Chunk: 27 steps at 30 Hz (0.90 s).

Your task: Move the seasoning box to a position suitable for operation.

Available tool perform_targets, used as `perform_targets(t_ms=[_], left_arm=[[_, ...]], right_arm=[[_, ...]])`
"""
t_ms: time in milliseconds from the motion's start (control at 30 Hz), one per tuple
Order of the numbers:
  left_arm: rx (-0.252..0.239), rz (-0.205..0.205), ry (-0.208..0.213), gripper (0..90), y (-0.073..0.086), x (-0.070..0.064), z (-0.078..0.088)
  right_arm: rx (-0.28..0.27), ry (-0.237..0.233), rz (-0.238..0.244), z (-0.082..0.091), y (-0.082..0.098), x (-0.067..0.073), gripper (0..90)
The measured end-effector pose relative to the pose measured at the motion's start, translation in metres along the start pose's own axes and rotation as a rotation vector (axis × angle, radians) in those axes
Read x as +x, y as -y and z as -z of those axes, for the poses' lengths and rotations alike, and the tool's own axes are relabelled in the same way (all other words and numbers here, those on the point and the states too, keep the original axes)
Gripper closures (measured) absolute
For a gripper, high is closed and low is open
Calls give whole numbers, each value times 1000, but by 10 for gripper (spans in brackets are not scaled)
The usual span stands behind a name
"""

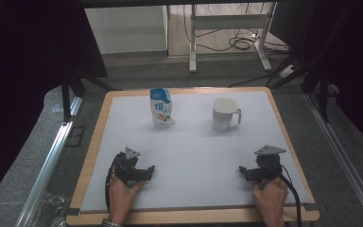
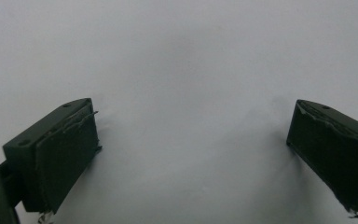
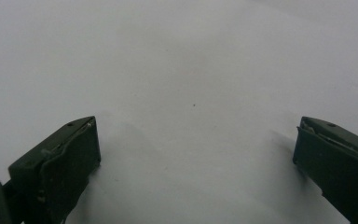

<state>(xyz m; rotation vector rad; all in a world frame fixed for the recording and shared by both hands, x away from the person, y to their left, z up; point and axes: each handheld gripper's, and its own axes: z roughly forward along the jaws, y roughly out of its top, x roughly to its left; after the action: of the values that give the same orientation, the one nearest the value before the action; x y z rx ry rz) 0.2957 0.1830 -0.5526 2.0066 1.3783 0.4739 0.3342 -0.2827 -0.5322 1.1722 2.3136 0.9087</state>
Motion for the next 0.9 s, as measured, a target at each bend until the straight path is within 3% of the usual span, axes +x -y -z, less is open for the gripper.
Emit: perform_targets(t_ms=[900], left_arm=[[1,-8,-3,17,0,0,0]], right_arm=[[4,-3,1,0,-1,0,4]])
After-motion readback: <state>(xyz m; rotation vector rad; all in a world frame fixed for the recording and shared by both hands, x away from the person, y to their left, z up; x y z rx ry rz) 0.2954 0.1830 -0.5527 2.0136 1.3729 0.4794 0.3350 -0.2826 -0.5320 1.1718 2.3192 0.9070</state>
